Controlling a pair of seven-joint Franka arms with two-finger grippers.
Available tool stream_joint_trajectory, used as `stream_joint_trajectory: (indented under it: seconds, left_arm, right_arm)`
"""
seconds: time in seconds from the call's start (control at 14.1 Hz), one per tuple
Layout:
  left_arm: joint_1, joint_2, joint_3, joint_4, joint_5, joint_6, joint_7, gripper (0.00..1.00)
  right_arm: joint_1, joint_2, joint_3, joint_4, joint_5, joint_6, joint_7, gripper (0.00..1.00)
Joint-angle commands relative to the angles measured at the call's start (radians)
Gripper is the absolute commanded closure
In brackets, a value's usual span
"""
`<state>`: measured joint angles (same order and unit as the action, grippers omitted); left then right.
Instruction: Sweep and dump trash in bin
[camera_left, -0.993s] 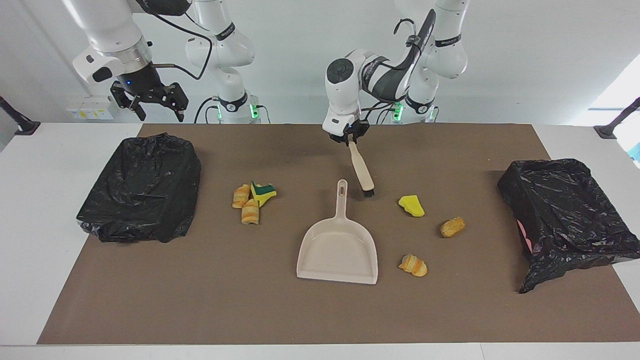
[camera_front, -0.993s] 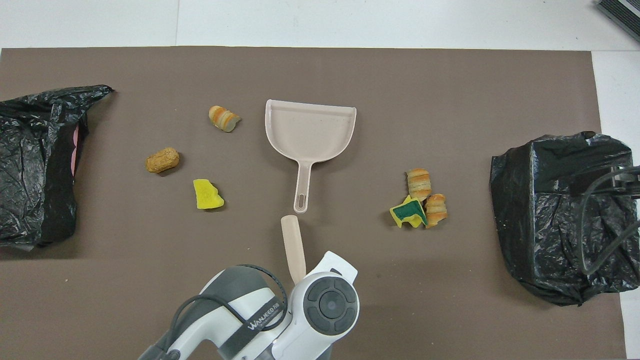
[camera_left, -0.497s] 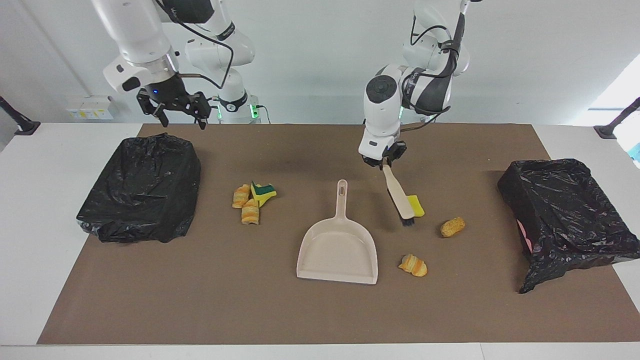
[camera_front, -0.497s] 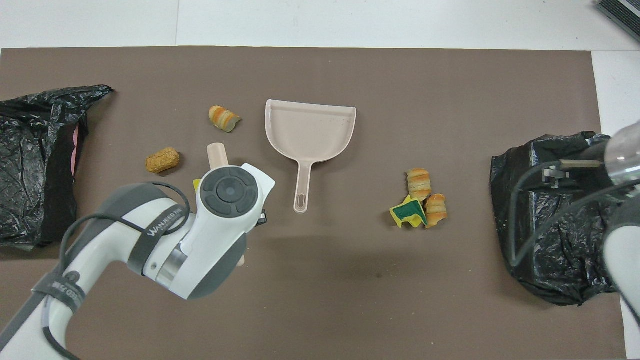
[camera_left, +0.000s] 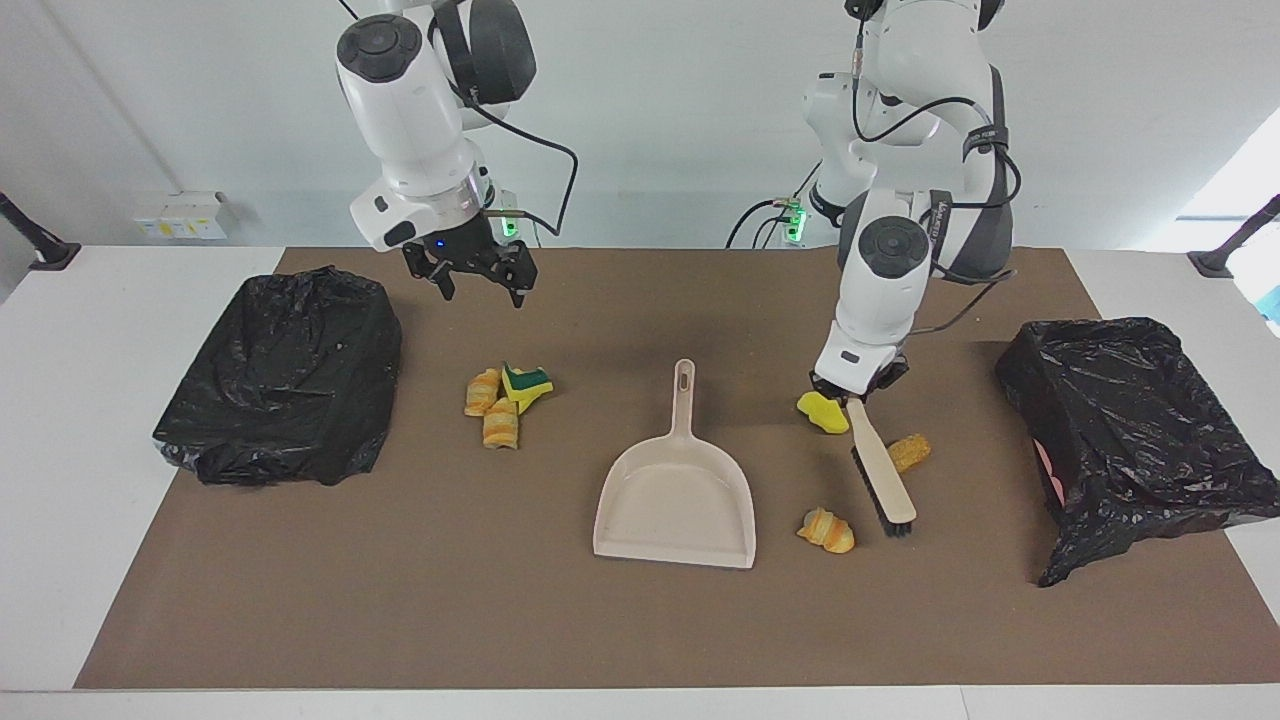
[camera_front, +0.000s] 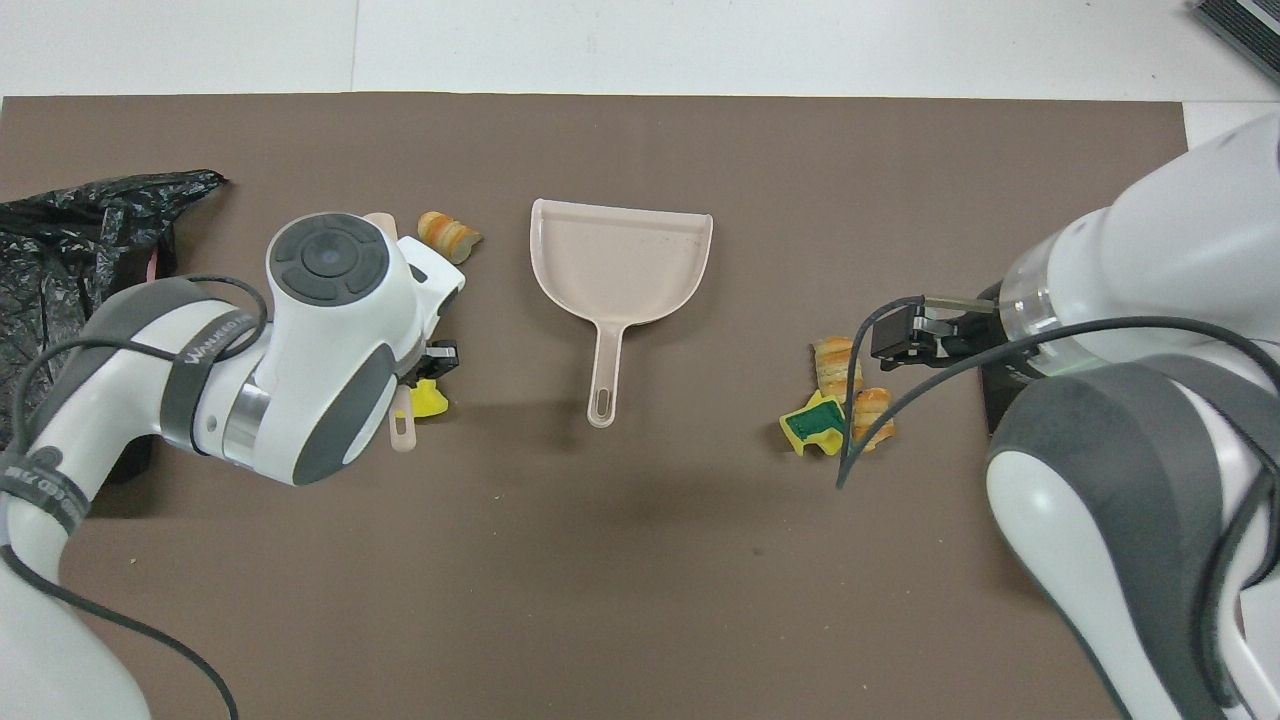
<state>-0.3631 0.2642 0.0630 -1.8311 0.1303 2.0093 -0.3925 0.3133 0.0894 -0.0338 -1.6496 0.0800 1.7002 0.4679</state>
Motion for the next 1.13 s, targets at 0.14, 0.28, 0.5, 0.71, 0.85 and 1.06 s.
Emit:
stream_joint_trajectory:
  seconds: [0.14, 0.28, 0.5, 0.71, 0.85, 1.06]
  left_arm:
    - [0.046, 0.093, -0.023, 0.131, -0.069, -0.018, 0.259, 1.00]
    - [0.039, 0.084, -0.023, 0.115, -0.110, -0.050, 0.357, 1.00]
    - [0.006, 0.043, -0.020, 0.066, -0.112, -0.154, 0.391, 1.00]
    - [-0.011, 0.023, -0.022, 0.070, -0.095, -0.318, 0.414, 1.00]
    - [-0.043, 0.014, -0.020, 0.075, -0.058, -0.397, 0.419, 1.00]
    - [-0.069, -0.025, -0.020, 0.073, -0.011, -0.501, 0.428, 1.00]
  right_arm:
    - [0.122, 0.261, 0.014, 0.157, 0.024, 0.128, 0.214, 0.00]
    - [0.148, 0.309, 0.026, 0.154, 0.067, 0.203, 0.254, 0.00]
    - [0.217, 0.397, 0.026, 0.157, 0.092, 0.329, 0.328, 0.00]
    - [0.251, 0.441, 0.028, 0.152, 0.099, 0.406, 0.336, 0.00]
    - [0.260, 0.438, 0.028, 0.143, 0.106, 0.417, 0.322, 0.00]
    - [0.259, 0.438, 0.028, 0.128, 0.107, 0.420, 0.272, 0.00]
